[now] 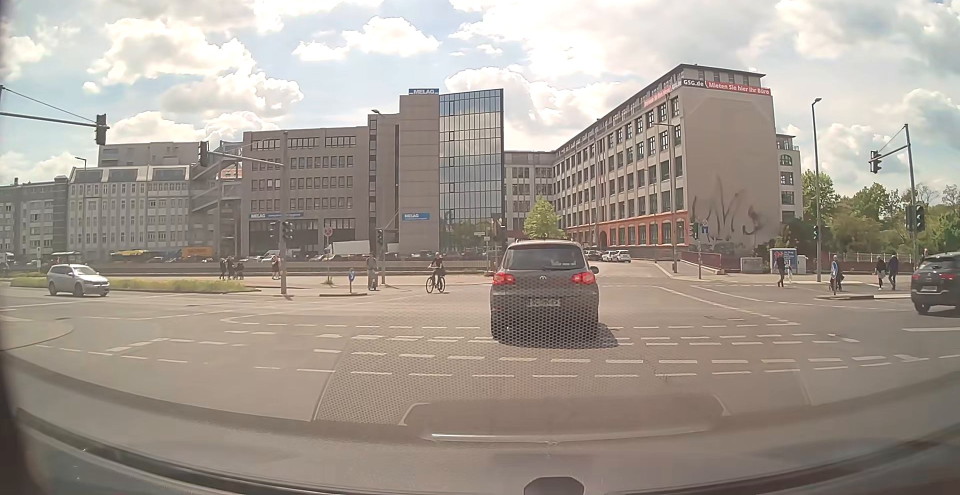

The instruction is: Follow the waypoints while adhering to traffic rules and regulations

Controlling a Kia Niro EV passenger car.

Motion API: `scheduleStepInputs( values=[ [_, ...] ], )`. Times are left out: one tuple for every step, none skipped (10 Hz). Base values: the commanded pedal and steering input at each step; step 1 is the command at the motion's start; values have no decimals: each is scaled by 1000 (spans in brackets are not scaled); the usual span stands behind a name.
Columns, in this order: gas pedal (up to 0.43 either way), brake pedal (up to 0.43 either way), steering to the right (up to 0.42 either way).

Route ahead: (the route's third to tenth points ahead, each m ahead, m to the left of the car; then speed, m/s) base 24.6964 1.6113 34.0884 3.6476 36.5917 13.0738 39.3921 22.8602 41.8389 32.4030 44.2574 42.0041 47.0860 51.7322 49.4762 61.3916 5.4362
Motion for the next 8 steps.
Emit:
scheduleStepInputs(
  values=[
    [0, 24, 24],
    [0, 18, 24],
    [0, 18, 24],
    [0, 18, 26],
    [0, 18, 30],
    [0, 18, 33],
    [0, 18, 38],
    [0, 30, 41]
  ],
)
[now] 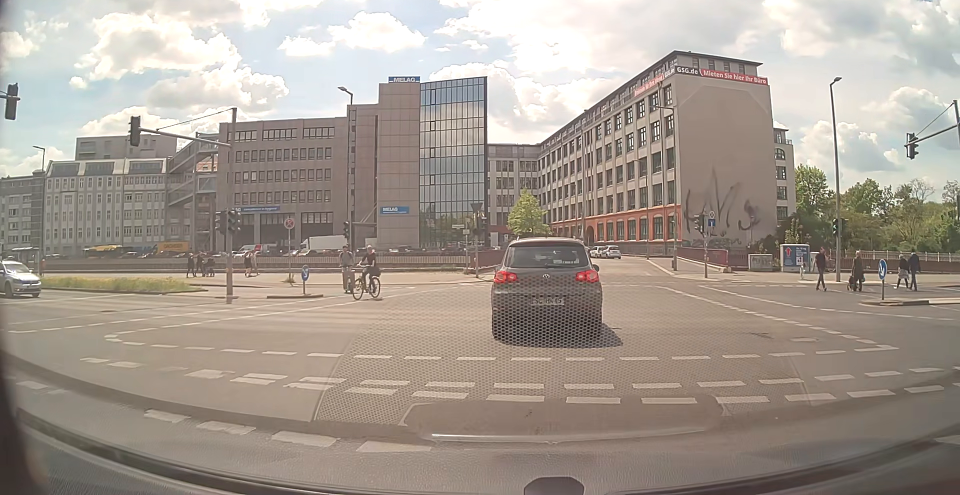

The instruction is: Follow the waypoints while adhering to traffic rules and regulations

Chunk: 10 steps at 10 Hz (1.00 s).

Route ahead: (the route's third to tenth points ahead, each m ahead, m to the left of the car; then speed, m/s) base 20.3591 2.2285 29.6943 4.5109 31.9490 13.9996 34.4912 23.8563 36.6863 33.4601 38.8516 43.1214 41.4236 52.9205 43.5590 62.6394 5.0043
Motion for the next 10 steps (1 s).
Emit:
scheduleStepInputs(
  values=[
    [0, 30, 41],
    [0, 18, 39],
    [0, 24, 35],
    [0, 18, 33],
    [28, 18, 33],
    [59, 18, 30],
    [59, 18, 26],
    [59, 18, 24],
    [59, 18, 24],
    [59, 18, 20]
  ],
)
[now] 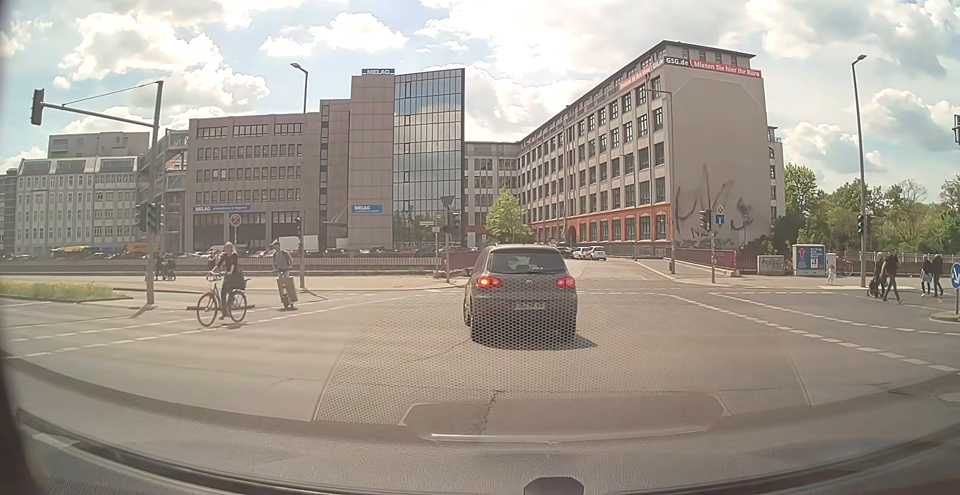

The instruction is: Follow the waypoints while adhering to traffic rules and regulations

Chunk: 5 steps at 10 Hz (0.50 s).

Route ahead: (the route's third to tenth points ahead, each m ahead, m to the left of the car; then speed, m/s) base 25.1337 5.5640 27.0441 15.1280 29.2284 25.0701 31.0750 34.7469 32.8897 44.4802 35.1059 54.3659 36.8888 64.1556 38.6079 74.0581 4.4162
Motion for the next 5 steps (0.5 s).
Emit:
scheduleStepInputs(
  values=[
    [87, 18, 15],
    [150, 24, 11],
    [169, 18, 10],
    [169, 18, 10],
    [150, 18, 10]
  ],
)
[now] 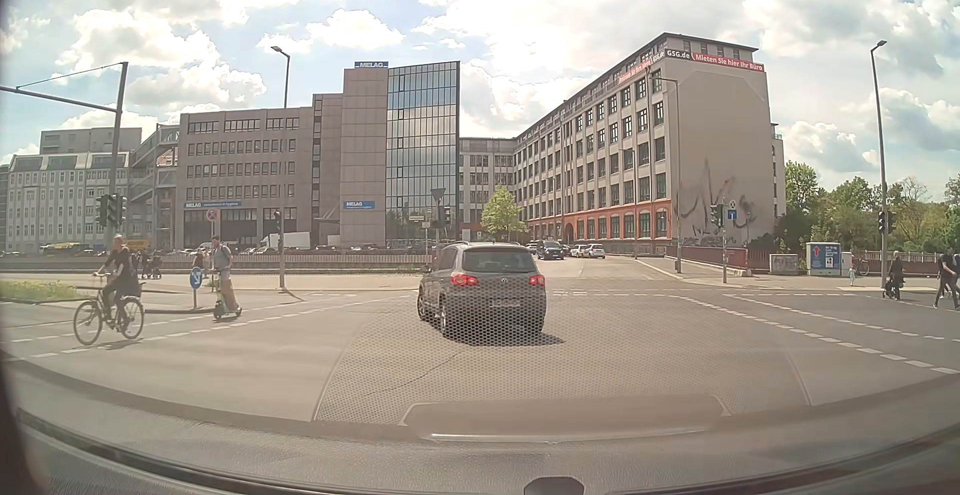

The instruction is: Follow the waypoints while adhering to traffic rules and regulations

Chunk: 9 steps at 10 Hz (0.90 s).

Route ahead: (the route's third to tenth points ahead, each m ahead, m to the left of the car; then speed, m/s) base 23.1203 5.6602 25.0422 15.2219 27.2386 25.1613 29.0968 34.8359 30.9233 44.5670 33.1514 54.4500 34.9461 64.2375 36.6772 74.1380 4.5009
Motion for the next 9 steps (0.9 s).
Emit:
scheduleStepInputs(
  values=[
    [118, 18, 9],
    [118, 18, 9],
    [130, 18, 8],
    [130, 18, 8],
    [130, 18, 7],
    [130, 18, 6],
    [130, 18, 2],
    [150, 18, -5],
    [157, 18, -13]
  ],
)
